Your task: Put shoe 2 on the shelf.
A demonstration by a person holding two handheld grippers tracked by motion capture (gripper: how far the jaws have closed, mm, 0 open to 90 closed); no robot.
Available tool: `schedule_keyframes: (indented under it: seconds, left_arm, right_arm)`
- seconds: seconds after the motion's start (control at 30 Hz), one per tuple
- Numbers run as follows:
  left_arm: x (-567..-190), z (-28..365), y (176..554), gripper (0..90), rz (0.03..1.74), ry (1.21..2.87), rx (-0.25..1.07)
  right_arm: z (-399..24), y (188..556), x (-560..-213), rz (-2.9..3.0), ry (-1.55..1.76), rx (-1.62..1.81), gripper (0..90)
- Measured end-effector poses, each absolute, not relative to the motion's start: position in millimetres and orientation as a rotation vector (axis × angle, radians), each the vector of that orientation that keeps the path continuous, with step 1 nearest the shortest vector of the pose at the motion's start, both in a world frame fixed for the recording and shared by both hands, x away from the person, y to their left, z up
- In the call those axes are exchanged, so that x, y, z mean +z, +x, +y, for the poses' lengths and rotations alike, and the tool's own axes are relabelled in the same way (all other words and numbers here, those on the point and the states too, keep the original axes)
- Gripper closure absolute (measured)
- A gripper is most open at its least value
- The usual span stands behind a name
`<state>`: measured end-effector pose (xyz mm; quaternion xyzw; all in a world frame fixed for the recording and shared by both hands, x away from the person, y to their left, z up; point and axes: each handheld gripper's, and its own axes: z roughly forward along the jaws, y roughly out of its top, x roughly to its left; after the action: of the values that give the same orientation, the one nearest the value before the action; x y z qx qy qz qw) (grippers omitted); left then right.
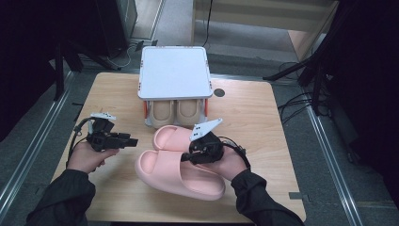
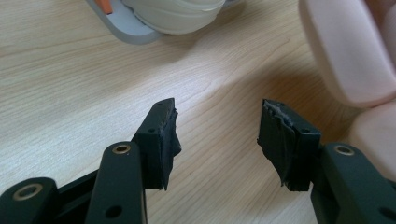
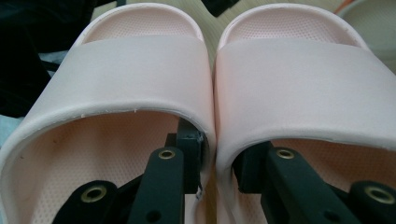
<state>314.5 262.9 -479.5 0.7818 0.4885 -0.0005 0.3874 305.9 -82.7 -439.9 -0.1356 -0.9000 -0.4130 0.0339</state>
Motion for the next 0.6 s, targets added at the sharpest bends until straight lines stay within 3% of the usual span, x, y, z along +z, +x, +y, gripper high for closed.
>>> schedule_keyframes:
  seconds: [0.6]
  left_arm:
    - [-481, 276, 301, 45.1, 1.290, 1.974, 0.008]
  right_arm:
    - [-64, 328, -383, -2.735, -0.256, -1.286, 75.8]
